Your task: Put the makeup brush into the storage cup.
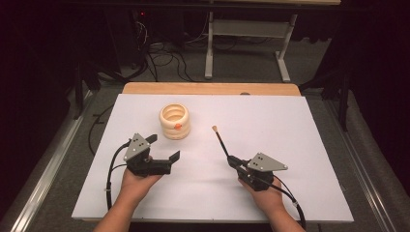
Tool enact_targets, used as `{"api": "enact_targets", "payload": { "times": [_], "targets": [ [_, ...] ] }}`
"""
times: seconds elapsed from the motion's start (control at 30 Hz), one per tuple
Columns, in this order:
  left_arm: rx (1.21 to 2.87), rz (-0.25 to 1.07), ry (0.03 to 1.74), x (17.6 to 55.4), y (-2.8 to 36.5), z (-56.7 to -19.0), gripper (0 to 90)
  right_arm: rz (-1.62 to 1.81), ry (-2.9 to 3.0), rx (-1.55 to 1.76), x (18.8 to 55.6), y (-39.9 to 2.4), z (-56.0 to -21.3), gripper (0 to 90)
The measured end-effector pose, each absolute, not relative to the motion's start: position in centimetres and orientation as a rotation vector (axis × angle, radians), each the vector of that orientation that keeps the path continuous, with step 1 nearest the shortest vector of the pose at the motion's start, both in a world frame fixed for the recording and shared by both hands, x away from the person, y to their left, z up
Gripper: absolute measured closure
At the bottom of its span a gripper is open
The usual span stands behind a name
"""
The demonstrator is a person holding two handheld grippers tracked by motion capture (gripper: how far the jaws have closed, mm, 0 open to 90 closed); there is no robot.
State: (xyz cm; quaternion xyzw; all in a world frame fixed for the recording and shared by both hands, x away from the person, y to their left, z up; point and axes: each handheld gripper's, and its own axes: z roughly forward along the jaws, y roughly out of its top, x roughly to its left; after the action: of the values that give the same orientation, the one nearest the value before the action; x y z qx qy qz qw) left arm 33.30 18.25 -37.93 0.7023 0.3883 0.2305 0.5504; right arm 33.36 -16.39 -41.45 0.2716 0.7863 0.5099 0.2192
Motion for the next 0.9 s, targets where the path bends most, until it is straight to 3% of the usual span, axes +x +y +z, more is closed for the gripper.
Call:
{"api": "enact_targets", "payload": {
  "times": [0.5, 0.9],
  "targets": [
    [1.64, 0.485, 0.856, 35.0, 14.5, -37.1, 0.9, 1.399, 2.164, 0.757, 33.4, -16.5, -41.4, 86.8],
    [1.65, 0.435, 0.809, 34.2, 13.4, -37.7, 0.9, 1.405, 2.148, 0.755, 33.5, -16.6, -41.4, 86.8]
  ]
}}
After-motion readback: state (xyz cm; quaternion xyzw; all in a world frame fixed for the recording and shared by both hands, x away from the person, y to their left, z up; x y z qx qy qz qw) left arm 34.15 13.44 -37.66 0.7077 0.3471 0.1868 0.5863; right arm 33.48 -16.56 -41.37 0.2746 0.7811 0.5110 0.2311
